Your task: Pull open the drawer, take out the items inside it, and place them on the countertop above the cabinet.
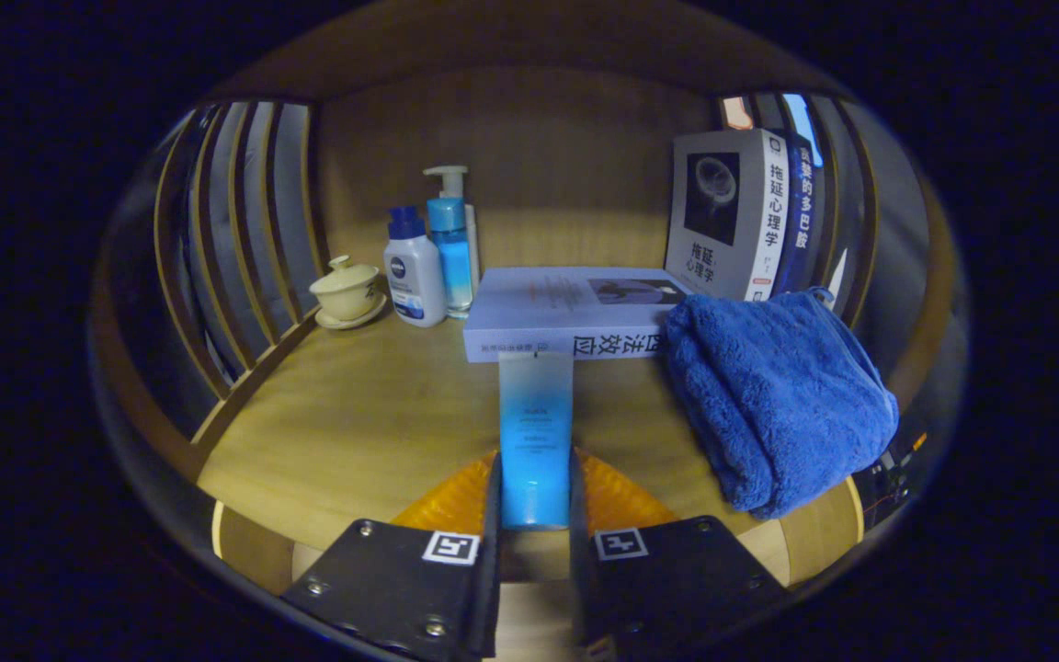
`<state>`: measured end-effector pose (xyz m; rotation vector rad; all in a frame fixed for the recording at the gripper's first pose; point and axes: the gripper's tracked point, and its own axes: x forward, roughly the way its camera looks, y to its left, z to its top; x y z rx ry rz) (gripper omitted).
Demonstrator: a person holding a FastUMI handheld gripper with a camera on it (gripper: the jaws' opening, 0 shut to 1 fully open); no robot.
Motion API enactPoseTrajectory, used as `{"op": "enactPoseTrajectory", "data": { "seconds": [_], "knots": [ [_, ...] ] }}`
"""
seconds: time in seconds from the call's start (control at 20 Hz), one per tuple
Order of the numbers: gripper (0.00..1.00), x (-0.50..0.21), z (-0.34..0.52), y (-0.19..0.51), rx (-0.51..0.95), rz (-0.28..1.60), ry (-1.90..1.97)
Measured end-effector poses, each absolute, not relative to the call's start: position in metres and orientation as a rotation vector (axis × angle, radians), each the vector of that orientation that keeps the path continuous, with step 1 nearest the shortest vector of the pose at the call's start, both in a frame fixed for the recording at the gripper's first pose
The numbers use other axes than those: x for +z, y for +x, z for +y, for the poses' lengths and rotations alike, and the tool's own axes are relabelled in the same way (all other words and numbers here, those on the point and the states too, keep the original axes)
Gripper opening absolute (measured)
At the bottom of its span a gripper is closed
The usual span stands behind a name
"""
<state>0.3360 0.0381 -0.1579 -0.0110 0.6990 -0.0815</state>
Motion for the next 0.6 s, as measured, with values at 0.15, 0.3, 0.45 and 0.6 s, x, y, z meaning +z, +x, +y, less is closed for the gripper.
{"op": "enactPoseTrajectory", "data": {
  "seconds": [0.15,0.3,0.45,0.6],
  "knots": [
    [0.32,-0.1602,0.0375,0.3377,-0.096,0.678,0.013],
    [0.33,-0.1594,0.0372,0.3381,-0.086,0.663,0.009],
    [0.38,-0.1601,0.037,0.3379,-0.089,0.659,0.007],
    [0.4,-0.1591,0.036,0.3377,-0.094,0.656,0.008]
  ]
}}
